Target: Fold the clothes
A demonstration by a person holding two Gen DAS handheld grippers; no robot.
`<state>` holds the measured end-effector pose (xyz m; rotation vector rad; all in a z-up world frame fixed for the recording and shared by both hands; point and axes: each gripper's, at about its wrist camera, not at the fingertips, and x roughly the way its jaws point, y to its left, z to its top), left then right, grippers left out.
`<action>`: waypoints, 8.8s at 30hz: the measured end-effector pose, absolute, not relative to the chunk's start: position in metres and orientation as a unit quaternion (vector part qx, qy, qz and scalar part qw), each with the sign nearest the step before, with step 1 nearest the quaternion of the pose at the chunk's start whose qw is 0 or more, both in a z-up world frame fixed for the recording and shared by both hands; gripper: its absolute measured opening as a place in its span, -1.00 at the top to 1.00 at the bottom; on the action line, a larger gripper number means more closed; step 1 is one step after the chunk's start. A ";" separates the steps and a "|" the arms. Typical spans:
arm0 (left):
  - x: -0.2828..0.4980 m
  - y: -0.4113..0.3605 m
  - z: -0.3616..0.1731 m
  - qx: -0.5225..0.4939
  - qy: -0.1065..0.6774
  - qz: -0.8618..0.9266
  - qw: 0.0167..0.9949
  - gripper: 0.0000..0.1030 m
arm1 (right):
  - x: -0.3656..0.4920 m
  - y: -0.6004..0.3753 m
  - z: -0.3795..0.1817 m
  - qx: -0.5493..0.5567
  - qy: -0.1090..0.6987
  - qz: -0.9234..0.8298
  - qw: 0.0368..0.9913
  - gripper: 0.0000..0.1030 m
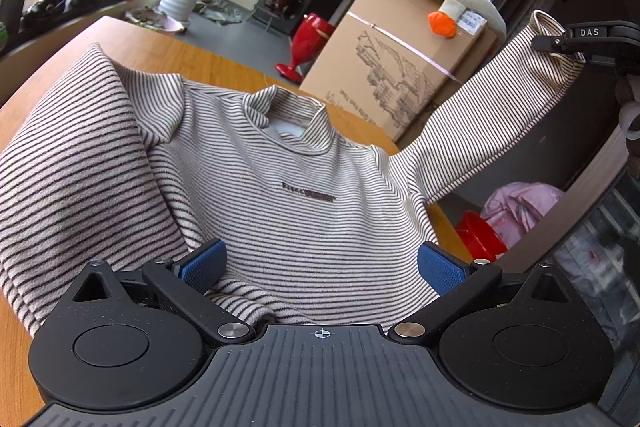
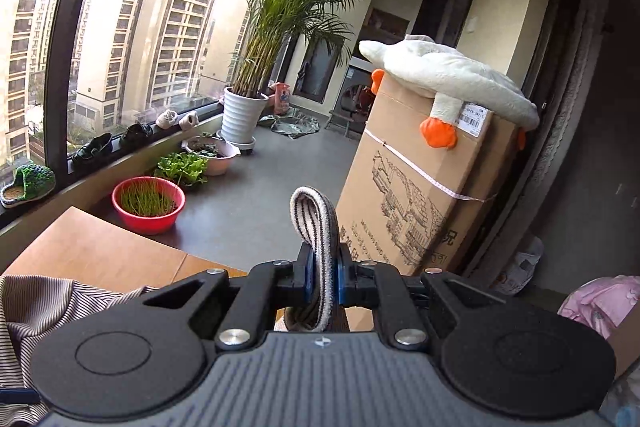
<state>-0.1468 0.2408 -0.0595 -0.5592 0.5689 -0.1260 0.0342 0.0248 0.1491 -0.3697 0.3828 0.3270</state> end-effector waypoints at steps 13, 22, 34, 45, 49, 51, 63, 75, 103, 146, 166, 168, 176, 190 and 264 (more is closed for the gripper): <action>-0.147 0.236 -0.059 -0.260 0.277 -0.060 0.923 -1.00 | 0.032 0.125 0.127 -0.168 0.233 0.279 0.916 0.80; -0.147 0.240 -0.061 -0.273 0.272 -0.065 0.920 -1.00 | 0.019 0.167 0.111 -0.165 0.247 0.320 0.900 0.68; -0.143 0.240 -0.065 -0.273 0.266 -0.070 0.922 -1.00 | 0.009 0.108 0.107 -0.105 0.226 0.356 0.901 0.21; -0.126 0.207 -0.061 -0.156 0.318 -0.048 0.934 -1.00 | -0.003 -0.062 0.012 0.107 0.273 0.376 0.879 -0.50; -0.121 0.183 -0.059 -0.086 0.337 -0.011 0.938 -1.00 | -0.005 -0.083 -0.032 0.163 0.288 0.369 0.868 -0.56; -0.128 0.181 -0.054 -0.076 0.326 0.016 0.942 -1.00 | -0.010 -0.086 -0.046 0.163 0.287 0.373 0.867 -0.62; -0.237 0.177 -0.004 0.190 0.286 0.201 0.918 -0.22 | -0.011 -0.135 -0.056 0.285 0.229 0.474 0.801 -0.97; -0.185 0.142 -0.053 0.286 0.367 0.156 0.871 -0.38 | -0.019 -0.137 -0.059 0.290 0.225 0.486 0.794 -0.99; -0.093 0.204 0.181 0.067 0.175 0.253 0.949 0.94 | -0.016 -0.136 -0.065 0.296 0.254 0.464 0.795 -1.00; -0.047 0.263 -0.012 0.115 0.399 0.264 0.871 0.83 | -0.009 -0.129 -0.073 0.279 0.290 0.439 0.804 -1.00; -0.020 0.203 0.174 0.046 0.212 0.226 0.950 0.84 | -0.010 -0.132 -0.074 0.282 0.285 0.436 0.806 -1.00; -0.011 0.191 0.171 0.052 0.216 0.214 0.951 0.84 | -0.010 -0.132 -0.073 0.281 0.286 0.436 0.806 -1.00; 0.014 0.149 0.160 0.072 0.231 0.170 0.955 0.84 | -0.011 -0.133 -0.074 0.282 0.287 0.435 0.805 -1.00; 0.030 0.100 0.146 0.057 0.244 0.095 0.963 0.76 | -0.010 -0.132 -0.073 0.280 0.288 0.435 0.806 -1.00; -0.081 0.218 -0.069 -0.177 0.292 0.012 0.940 -1.00 | 0.093 0.006 -0.009 0.006 0.264 0.254 0.930 0.92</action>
